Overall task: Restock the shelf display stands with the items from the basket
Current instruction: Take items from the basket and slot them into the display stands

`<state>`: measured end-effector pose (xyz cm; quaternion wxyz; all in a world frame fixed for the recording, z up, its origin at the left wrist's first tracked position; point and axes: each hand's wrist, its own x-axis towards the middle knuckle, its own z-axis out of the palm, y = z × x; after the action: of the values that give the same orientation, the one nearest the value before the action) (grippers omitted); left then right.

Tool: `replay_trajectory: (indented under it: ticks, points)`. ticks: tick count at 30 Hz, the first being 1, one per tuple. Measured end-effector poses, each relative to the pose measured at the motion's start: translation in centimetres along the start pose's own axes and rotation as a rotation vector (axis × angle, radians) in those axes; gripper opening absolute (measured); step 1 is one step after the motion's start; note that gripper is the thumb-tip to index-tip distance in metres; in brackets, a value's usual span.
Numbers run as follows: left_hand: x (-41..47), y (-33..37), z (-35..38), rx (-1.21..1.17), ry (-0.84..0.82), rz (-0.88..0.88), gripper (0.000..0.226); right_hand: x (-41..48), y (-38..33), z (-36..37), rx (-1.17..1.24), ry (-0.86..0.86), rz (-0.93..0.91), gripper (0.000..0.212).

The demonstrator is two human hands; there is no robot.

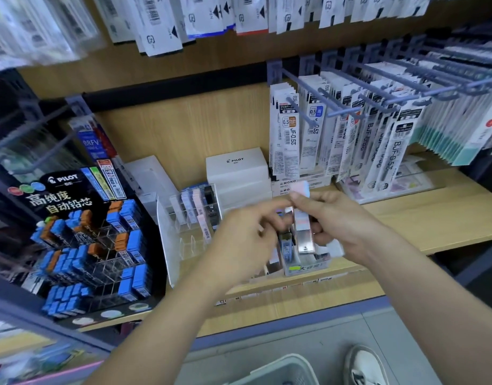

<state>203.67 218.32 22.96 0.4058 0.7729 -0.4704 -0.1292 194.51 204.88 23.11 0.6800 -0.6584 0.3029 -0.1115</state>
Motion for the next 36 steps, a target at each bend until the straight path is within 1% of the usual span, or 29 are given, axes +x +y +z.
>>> replay_trajectory:
  ticks: [1,2,3,4,6,8,10,12,13,15,17,19,22,25,27,29,31,32,36]
  points:
    - [0.4,0.0,-0.9,-0.102,0.101,-0.039,0.05,-0.3,-0.3,0.0,-0.018,-0.063,0.001,0.031]
    - [0.7,-0.2,-1.9,-0.179,0.162,-0.067,0.041,-0.7,-0.6,0.2,-0.052,-0.126,0.002,0.032]
    - [0.9,-0.2,-2.6,-0.254,0.155,-0.099,0.03,-1.0,-0.8,0.4,-0.098,-0.186,0.002,0.031]
    - [0.8,-0.1,-3.1,-0.305,0.095,-0.128,0.02,-1.3,-0.8,0.6,-0.142,-0.241,0.001,0.03]
    - [0.5,0.1,-3.3,-0.358,-0.029,-0.164,0.013,-1.4,-0.8,1.0,-0.193,-0.332,0.017,0.026]
    - [0.3,-0.1,-3.1,-0.399,-0.031,-0.187,0.011,-1.4,-0.8,1.2,-0.204,-0.391,0.042,0.022]
    - [0.2,-0.2,-3.2,-0.393,0.004,-0.189,0.008,-1.2,-0.6,1.5,-0.173,-0.403,0.055,0.025]
    - [0.4,-0.3,-3.8,-0.376,0.07,-0.181,0.006,-0.6,-0.3,1.5,-0.11,-0.346,0.052,0.027]
    - [0.5,-0.4,-4.2,-0.372,0.119,-0.182,0.006,-0.4,-0.2,1.5,-0.061,-0.279,0.057,0.027]
    - [0.6,-0.9,-5.0,-0.321,0.211,-0.181,0.007,0.1,-0.3,1.0,0.136,-0.107,0.1,0.029]
    - [0.5,-1.8,-5.0,-0.227,0.257,-0.186,0.007,0.3,-0.6,0.2,0.374,0.002,0.14,0.036]
    - [0.4,-2.8,-4.1,-0.142,0.257,-0.193,0.008,0.3,-0.8,-0.7,0.504,0.047,0.141,0.046]
    - [0.1,-4.1,-1.8,0.014,0.232,-0.196,0.015,0.2,-0.7,-1.3,0.58,0.045,0.12,0.058]
    - [0.0,-4.8,0.0,0.116,0.22,-0.14,0.02,-0.3,-0.8,-1.4,0.614,0.029,0.121,0.062]
    - [0.0,-5.0,0.8,0.193,0.204,-0.076,0.019,-0.4,-1.0,-1.3,0.595,0.091,0.154,0.052]
    - [0.0,-5.2,1.5,0.235,0.168,-0.031,0.018,-0.5,-1.0,-1.0,0.543,0.158,0.172,0.032]
    - [-0.1,-5.7,2.2,0.281,0.125,-0.001,0.018,-0.4,-1.0,-0.8,0.492,0.175,0.181,0.01]
    - [-0.1,-5.8,2.6,0.303,0.108,0.006,0.017,-0.4,-1.0,-0.8,0.482,0.173,0.191,0.005]
    - [0.3,-6.4,3.3,0.279,0.127,0.002,0.013,-0.8,-1.0,-0.6,0.413,0.143,0.243,0.009]
